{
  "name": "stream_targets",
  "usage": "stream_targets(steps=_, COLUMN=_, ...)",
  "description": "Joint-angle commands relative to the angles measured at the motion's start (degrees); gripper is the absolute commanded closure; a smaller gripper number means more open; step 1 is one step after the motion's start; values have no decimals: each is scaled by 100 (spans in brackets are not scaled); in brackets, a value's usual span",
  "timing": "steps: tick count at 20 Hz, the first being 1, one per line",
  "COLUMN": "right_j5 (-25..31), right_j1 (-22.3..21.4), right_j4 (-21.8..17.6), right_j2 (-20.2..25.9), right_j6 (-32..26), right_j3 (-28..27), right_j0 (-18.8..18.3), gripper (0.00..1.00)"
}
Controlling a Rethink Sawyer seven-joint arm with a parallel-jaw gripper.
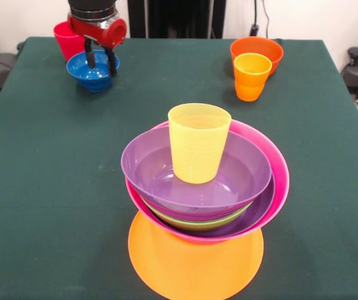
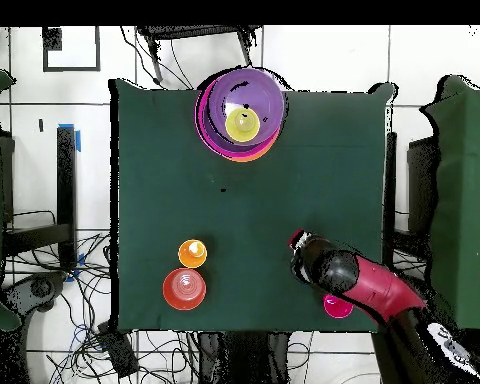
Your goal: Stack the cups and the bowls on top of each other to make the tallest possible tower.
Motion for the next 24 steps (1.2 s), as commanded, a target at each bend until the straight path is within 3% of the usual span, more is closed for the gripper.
stream_targets(steps=1, right_j5=-258, right_j1=309, right_j4=-289, right_j2=264, right_j6=420, right_j3=397, right_j0=-51, gripper=0)
stream_targets(steps=12, right_j5=-447, right_j1=542, right_j4=-412, right_j2=21, right_j6=448, right_j3=353, right_j0=-75, gripper=0)
stream_targets(steps=19, right_j5=-673, right_j1=814, right_j4=-406, right_j2=87, right_j6=464, right_j3=196, right_j0=-102, gripper=0)
stream_targets(steps=24, right_j5=-629, right_j1=750, right_j4=-352, right_j2=160, right_j6=462, right_j3=236, right_j0=-101, gripper=0)
